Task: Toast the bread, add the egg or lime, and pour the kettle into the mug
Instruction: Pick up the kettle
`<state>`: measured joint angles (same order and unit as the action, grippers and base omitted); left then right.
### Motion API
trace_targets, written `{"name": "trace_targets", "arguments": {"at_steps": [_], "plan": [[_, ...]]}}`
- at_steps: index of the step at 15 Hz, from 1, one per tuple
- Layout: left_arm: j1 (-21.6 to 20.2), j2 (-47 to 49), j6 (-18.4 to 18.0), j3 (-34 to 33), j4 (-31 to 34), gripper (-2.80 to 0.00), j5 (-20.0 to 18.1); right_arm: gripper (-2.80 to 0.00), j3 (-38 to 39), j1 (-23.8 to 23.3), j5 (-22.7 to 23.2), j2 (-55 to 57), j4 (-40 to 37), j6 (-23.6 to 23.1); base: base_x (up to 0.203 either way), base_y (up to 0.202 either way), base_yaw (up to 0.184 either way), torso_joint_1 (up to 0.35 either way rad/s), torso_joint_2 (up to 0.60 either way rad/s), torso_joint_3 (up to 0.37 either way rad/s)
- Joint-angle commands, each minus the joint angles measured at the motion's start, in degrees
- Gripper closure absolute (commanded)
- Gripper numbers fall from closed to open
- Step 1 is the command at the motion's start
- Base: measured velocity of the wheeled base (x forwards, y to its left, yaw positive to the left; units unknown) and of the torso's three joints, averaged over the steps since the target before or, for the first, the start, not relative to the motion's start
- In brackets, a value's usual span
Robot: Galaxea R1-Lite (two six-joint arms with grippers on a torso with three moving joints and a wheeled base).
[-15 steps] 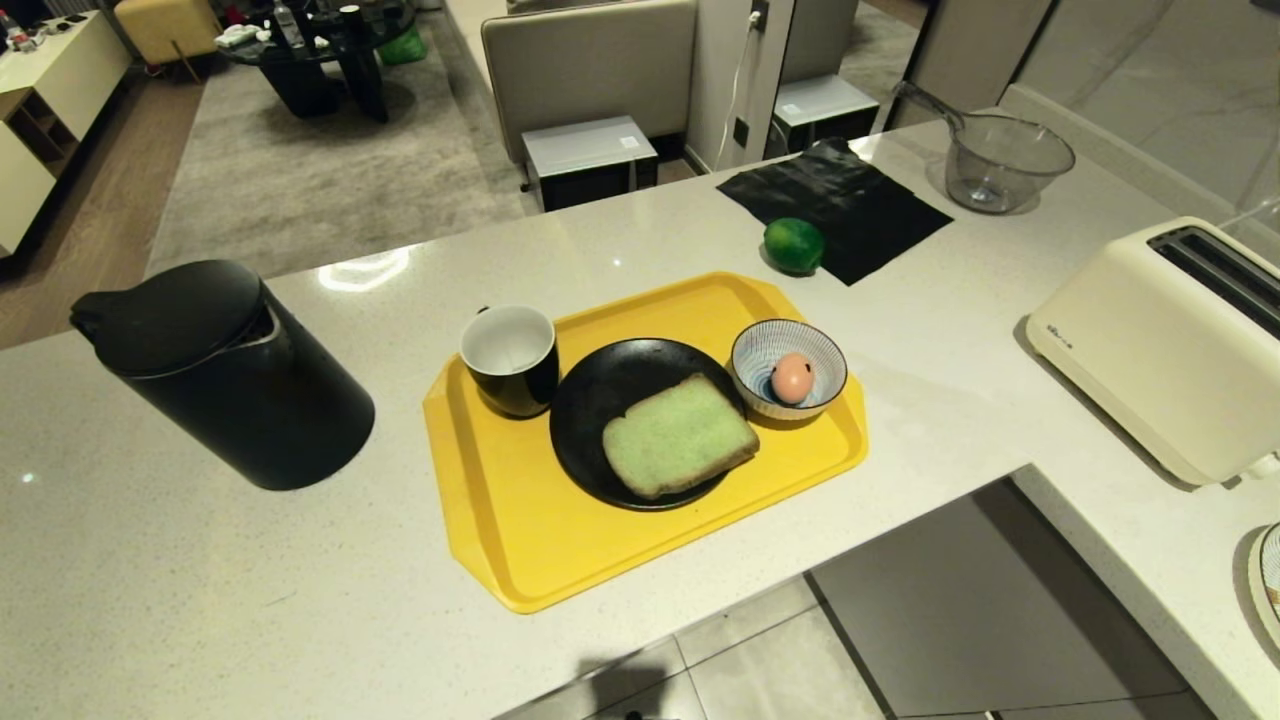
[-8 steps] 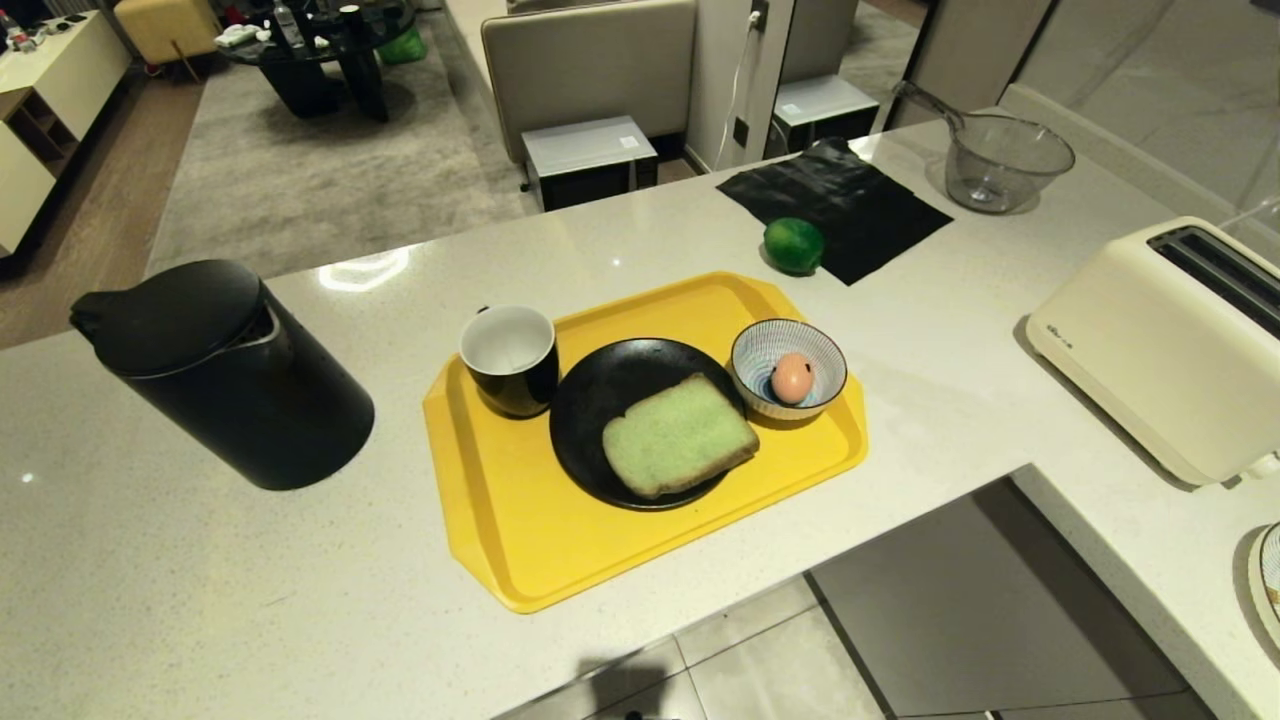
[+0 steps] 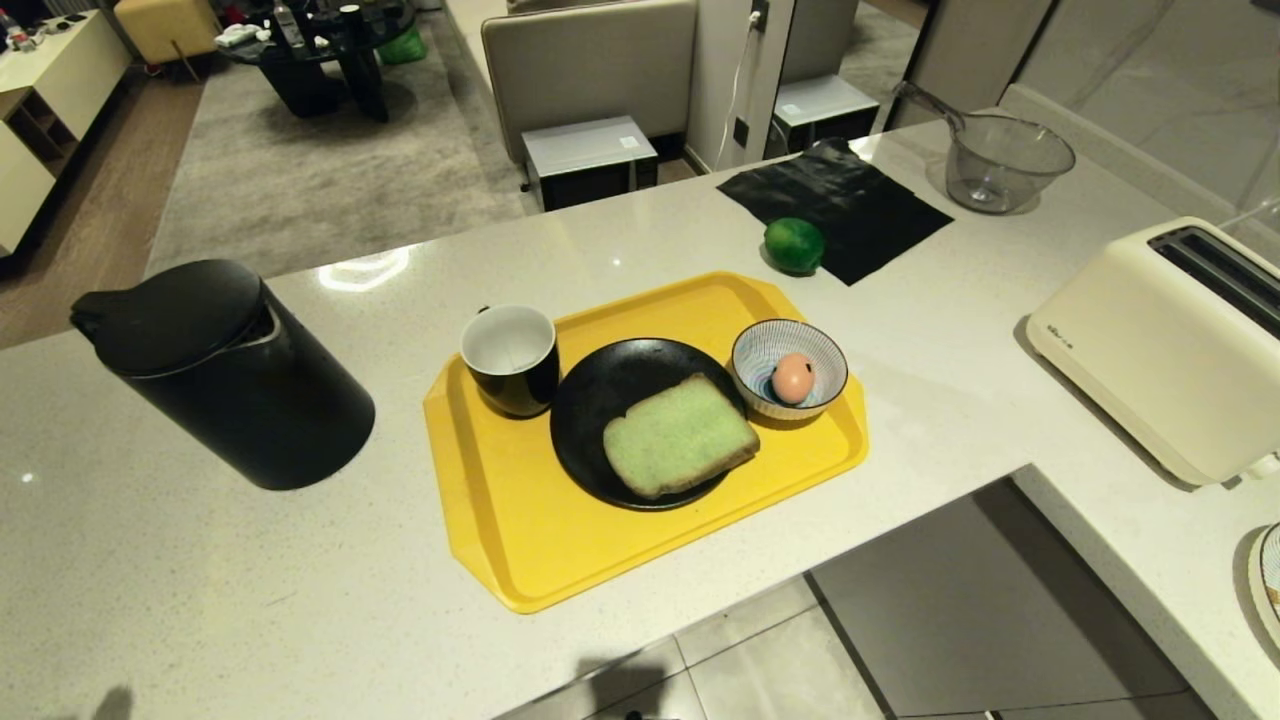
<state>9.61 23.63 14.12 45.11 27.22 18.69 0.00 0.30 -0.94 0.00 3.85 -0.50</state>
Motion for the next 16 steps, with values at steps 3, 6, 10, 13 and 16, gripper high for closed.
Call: {"name": "trace_targets", "arguments": {"at_steps": [3,6,10,13,16], "plan": [[1.8,3.4,2.1,-0.4,0.0,0.0,2.4,0.0,1.5,0.0,0.0,0.1,0.0,0.0,0.0,0.0,0.0,0.0,0.0,0.0],[-1.2,4.7,1.3,-0.2,0.0,0.0,0.1,0.0,1.5,0.0,0.0,0.1,0.0,0.0,0.0,0.0,0.0,0.0,0.0,0.0],[-16.9,10.7,-0.2,3.1,-1.3,0.0,-17.5,0.0,1.5,0.0,0.0,0.1,0.0,0.0,0.0,0.0,0.0,0.0,0.0,0.0],[-34.8,16.6,-3.1,3.3,-10.1,0.0,-32.3,0.0,1.5,0.0,0.0,0.1,0.0,0.0,0.0,0.0,0.0,0.0,0.0,0.0],[-52.8,22.5,-5.9,1.1,-21.6,0.0,-54.0,0.0,1.5,0.0,0.0,0.1,0.1,0.1,0.0,0.0,0.0,0.0,0.0,0.0]]}}
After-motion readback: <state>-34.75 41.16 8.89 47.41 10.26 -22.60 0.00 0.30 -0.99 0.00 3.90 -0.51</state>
